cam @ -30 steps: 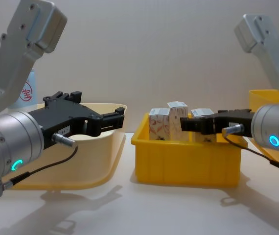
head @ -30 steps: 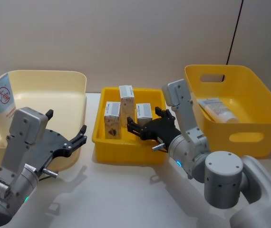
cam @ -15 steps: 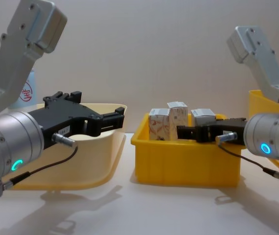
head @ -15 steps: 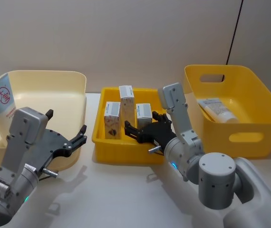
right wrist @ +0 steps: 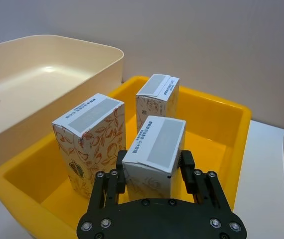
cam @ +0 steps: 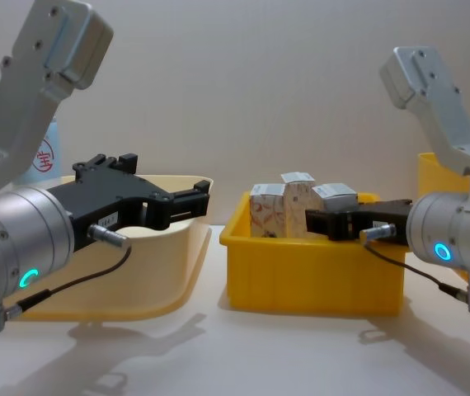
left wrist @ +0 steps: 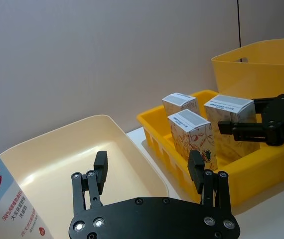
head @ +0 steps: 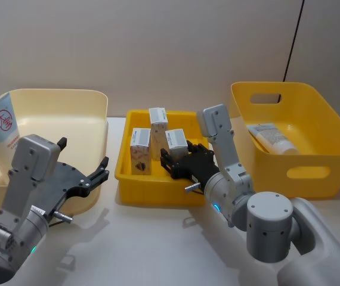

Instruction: Bimanual collaborative sorting of washing and personal care products

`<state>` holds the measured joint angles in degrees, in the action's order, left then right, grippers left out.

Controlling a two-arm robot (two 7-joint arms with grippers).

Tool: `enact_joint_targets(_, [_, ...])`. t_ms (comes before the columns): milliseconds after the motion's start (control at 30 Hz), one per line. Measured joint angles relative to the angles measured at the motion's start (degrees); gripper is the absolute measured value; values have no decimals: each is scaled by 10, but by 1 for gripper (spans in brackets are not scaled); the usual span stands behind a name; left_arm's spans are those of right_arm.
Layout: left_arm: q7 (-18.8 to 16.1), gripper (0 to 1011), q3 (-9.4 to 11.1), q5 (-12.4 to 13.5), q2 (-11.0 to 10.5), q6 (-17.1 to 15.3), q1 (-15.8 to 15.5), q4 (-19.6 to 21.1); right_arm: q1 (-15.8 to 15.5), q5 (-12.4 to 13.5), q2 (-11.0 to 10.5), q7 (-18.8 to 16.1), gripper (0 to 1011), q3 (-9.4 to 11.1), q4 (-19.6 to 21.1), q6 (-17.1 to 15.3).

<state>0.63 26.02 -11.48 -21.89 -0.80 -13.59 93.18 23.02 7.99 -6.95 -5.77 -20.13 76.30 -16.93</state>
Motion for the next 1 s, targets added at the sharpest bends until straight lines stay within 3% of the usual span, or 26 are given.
enact_joint_targets(200, [0,1003,0,0,0,0,0,0,0,-1,1,1,503,0,-1,0])
enact_joint_targets(333, [0,1003,0,0,0,0,0,0,1,-1,1,1,459,0,-2,0])
enact_joint_targets(633, [0,1003,0,0,0,0,0,0,-1,-2,1,-1,451,1,-2,8])
enact_joint_targets(1000, [0,1004,0,0,0,0,0,0,-10,-4,-5,-7,450,14,21,57])
